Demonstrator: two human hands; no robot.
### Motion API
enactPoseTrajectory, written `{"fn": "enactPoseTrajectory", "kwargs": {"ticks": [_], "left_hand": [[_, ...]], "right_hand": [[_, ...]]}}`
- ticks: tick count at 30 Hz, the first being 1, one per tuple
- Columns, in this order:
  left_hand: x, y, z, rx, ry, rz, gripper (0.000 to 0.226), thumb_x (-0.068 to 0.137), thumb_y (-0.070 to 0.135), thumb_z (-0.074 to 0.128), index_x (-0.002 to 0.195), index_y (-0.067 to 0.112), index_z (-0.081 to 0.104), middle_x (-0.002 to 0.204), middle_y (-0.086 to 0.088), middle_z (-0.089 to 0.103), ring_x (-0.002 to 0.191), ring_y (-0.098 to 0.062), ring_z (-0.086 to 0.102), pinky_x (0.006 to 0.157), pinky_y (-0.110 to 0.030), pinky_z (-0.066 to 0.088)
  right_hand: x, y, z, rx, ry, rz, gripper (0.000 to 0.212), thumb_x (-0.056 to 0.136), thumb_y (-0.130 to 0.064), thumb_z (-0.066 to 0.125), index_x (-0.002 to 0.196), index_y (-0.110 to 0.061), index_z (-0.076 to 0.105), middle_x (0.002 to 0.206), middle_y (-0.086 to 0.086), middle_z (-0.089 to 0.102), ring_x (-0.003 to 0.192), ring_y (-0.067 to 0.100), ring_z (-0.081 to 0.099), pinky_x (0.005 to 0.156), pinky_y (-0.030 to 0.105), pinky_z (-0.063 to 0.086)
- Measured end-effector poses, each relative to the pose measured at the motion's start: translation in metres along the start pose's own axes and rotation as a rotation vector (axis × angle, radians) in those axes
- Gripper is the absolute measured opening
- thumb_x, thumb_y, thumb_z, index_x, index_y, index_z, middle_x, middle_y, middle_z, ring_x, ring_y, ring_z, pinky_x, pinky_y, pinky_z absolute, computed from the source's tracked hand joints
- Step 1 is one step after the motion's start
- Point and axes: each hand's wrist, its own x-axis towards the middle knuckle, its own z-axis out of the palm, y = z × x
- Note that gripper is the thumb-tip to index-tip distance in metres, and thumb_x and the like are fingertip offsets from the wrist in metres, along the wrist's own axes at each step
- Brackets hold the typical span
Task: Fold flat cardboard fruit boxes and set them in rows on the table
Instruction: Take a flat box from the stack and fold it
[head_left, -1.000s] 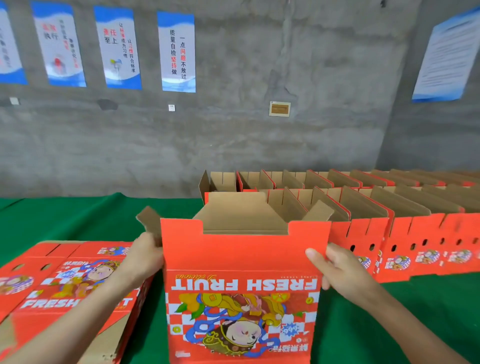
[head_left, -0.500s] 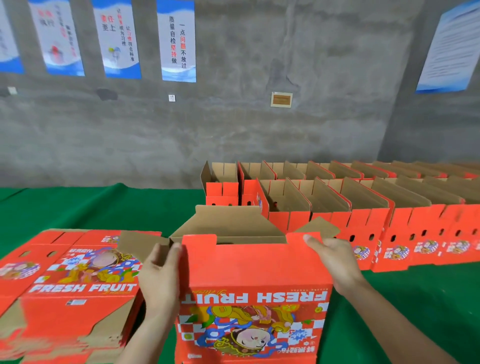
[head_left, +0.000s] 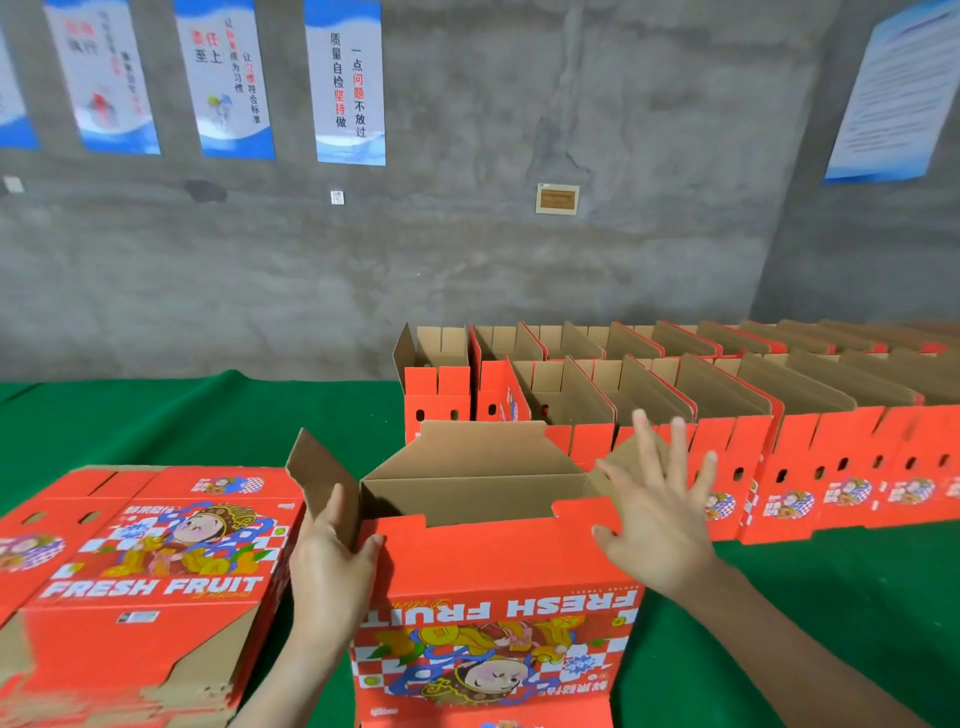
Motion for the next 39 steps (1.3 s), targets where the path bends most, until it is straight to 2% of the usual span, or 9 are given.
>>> {"fn": "enactPoseTrajectory", "kwargs": {"ticks": [2, 6, 14, 18, 24, 28, 32, 36, 39], "left_hand": [[0.002, -0.001, 0.001, -0.014, -0.014, 0.019, 0.067, 0.073, 0.001, 0.076, 0.135, 0.008, 0.051, 0.127, -0.019, 0.057, 0.114, -0.032, 0.057, 0.090, -0.035, 0.043], [0.005, -0.001, 0.002, 0.022, -0.023, 0.044, 0.065, 0.070, -0.003, 0.075, 0.131, 0.011, 0.055, 0.123, -0.018, 0.060, 0.110, -0.034, 0.059, 0.081, -0.029, 0.040], [0.019, -0.002, 0.000, 0.043, -0.162, 0.311, 0.097, 0.068, -0.017, 0.065, 0.150, 0.015, 0.021, 0.158, 0.001, 0.013, 0.146, -0.015, 0.014, 0.112, -0.013, 0.011], [0.021, -0.005, 0.000, -0.037, -0.370, 0.487, 0.106, 0.081, -0.003, 0.065, 0.149, 0.039, -0.003, 0.143, 0.018, 0.041, 0.132, 0.003, 0.037, 0.106, -0.010, 0.028], [0.039, -0.001, 0.007, 0.135, -0.379, 0.454, 0.032, 0.095, 0.025, 0.054, 0.126, 0.025, 0.059, 0.117, 0.009, 0.066, 0.110, -0.015, 0.061, 0.087, -0.015, 0.039], [0.066, 0.013, 0.020, 0.522, -0.502, 0.332, 0.066, 0.079, 0.019, 0.063, 0.138, 0.042, 0.042, 0.149, -0.005, 0.022, 0.139, -0.028, 0.020, 0.113, -0.042, 0.018], [0.080, 0.009, 0.027, 0.158, -0.719, 0.207, 0.073, 0.074, 0.000, 0.068, 0.135, 0.032, 0.043, 0.136, -0.006, 0.036, 0.129, -0.020, 0.038, 0.097, -0.009, 0.024], [0.078, 0.002, 0.031, 0.101, -0.694, 0.207, 0.075, 0.073, -0.003, 0.066, 0.136, 0.031, 0.043, 0.133, -0.002, 0.033, 0.123, -0.013, 0.038, 0.095, -0.011, 0.026], [0.077, 0.002, 0.034, 0.114, -0.706, 0.220, 0.079, 0.077, -0.002, 0.062, 0.145, 0.024, 0.034, 0.145, 0.002, 0.024, 0.124, -0.008, 0.031, 0.097, -0.012, 0.025]], "right_hand": [[0.003, -0.015, 0.002, 0.054, 0.178, -0.225, 0.049, 0.069, -0.031, 0.077, 0.114, -0.021, 0.064, 0.156, 0.014, 0.024, 0.144, 0.042, 0.012, 0.112, 0.058, 0.006], [0.032, -0.041, 0.009, 0.331, -0.114, -0.253, 0.039, 0.099, -0.040, 0.041, 0.132, -0.023, 0.050, 0.138, -0.003, 0.048, 0.131, 0.020, 0.042, 0.106, 0.034, 0.035], [0.046, -0.022, 0.046, 0.079, -0.369, -0.142, 0.073, 0.087, -0.067, 0.034, 0.150, -0.040, 0.007, 0.151, 0.004, 0.021, 0.133, 0.028, 0.034, 0.113, 0.041, 0.014], [0.044, -0.021, 0.048, 0.117, -0.339, -0.148, 0.078, 0.086, -0.064, 0.036, 0.149, -0.042, -0.005, 0.150, 0.006, 0.022, 0.124, 0.030, 0.040, 0.106, 0.040, 0.020], [0.044, -0.020, 0.048, 0.140, -0.318, -0.147, 0.085, 0.085, -0.064, 0.040, 0.149, -0.040, -0.011, 0.151, 0.008, 0.021, 0.124, 0.030, 0.041, 0.106, 0.039, 0.021], [0.041, -0.020, 0.046, 0.099, -0.287, -0.151, 0.082, 0.087, -0.063, 0.039, 0.152, -0.032, 0.001, 0.154, 0.002, 0.023, 0.138, 0.026, 0.028, 0.113, 0.044, 0.011], [0.036, -0.010, 0.039, 0.068, -0.021, -0.056, 0.076, 0.088, -0.055, 0.051, 0.151, -0.028, 0.018, 0.160, 0.006, 0.007, 0.147, 0.025, 0.000, 0.113, 0.049, -0.015], [0.034, 0.011, 0.027, 0.482, 0.466, 0.114, 0.083, 0.078, -0.003, 0.068, 0.149, -0.017, 0.027, 0.160, 0.011, -0.001, 0.147, 0.017, -0.008, 0.116, 0.037, 0.000], [0.034, 0.022, 0.023, 0.965, 0.250, 0.259, 0.081, 0.085, 0.003, 0.063, 0.151, -0.015, 0.019, 0.155, 0.002, 0.026, 0.142, 0.005, 0.021, 0.111, 0.026, 0.023]]}}
